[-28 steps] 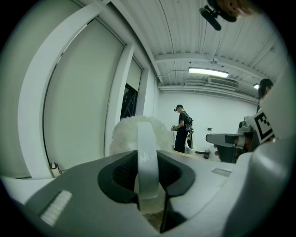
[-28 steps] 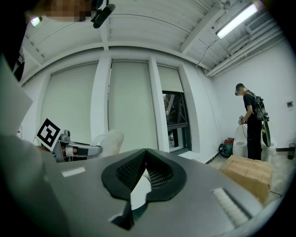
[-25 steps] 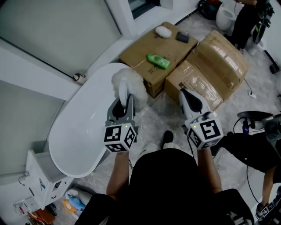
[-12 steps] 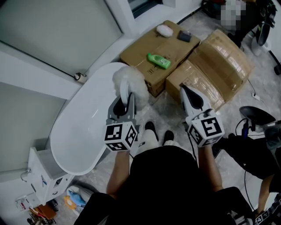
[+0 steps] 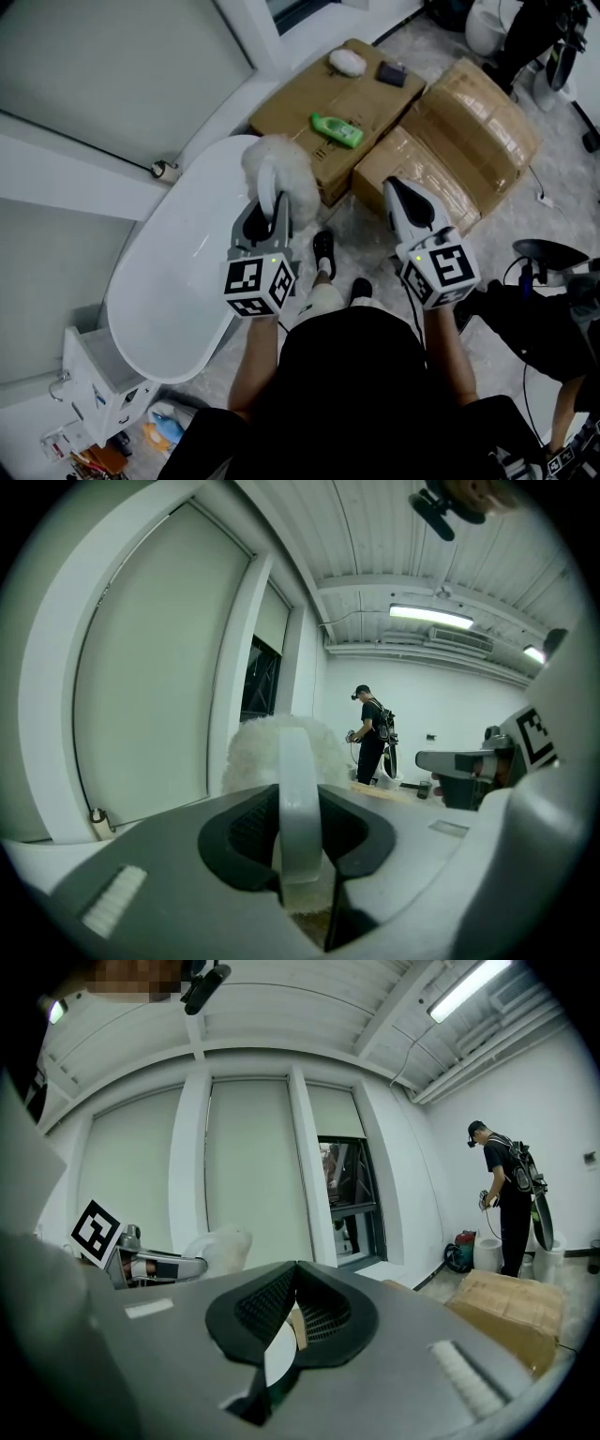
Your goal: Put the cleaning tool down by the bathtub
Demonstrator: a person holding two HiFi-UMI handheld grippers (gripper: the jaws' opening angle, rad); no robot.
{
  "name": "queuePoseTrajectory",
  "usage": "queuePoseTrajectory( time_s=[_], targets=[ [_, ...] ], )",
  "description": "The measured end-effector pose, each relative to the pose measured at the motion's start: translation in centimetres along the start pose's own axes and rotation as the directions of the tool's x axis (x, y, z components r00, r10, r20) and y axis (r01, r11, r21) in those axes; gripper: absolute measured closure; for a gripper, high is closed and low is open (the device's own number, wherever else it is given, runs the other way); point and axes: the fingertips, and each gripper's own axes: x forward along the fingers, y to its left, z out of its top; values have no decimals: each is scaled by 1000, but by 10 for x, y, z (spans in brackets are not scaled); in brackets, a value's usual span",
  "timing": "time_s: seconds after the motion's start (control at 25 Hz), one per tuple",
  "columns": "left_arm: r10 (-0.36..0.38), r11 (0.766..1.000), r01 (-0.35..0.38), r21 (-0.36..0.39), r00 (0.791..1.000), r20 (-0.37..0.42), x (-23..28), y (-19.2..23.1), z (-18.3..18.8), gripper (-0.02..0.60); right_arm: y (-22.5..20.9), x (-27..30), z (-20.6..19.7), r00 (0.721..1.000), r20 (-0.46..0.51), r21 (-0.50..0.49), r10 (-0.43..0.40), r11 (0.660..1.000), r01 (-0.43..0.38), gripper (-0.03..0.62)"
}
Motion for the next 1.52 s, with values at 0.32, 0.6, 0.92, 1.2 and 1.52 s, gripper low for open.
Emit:
queuePoseTrajectory(
  time_s=[0.32,0.6,0.92,1.2,1.52],
  targets=[
    [-25,1000,25,-10,1000,-2,60,39,20,495,-16,63,14,1000,-18,-13,-22,1000,22,586],
    [-61,998,61,-16,998,-5,112,74,39,495,-24,117,29,998,-23,-23,-56,998,56,586],
    [-108,994,107,-17,994,-9,155,110,52,495,-24,168,39,995,-23,-31,-95,995,94,586],
    [-123,992,123,-14,992,-13,180,145,50,497,-12,205,36,994,-22,-48,-104,994,103,586],
    [-92,994,88,-59,994,-58,187,164,28,495,2,231,21,995,-85,-50,-52,998,48,586]
  ],
)
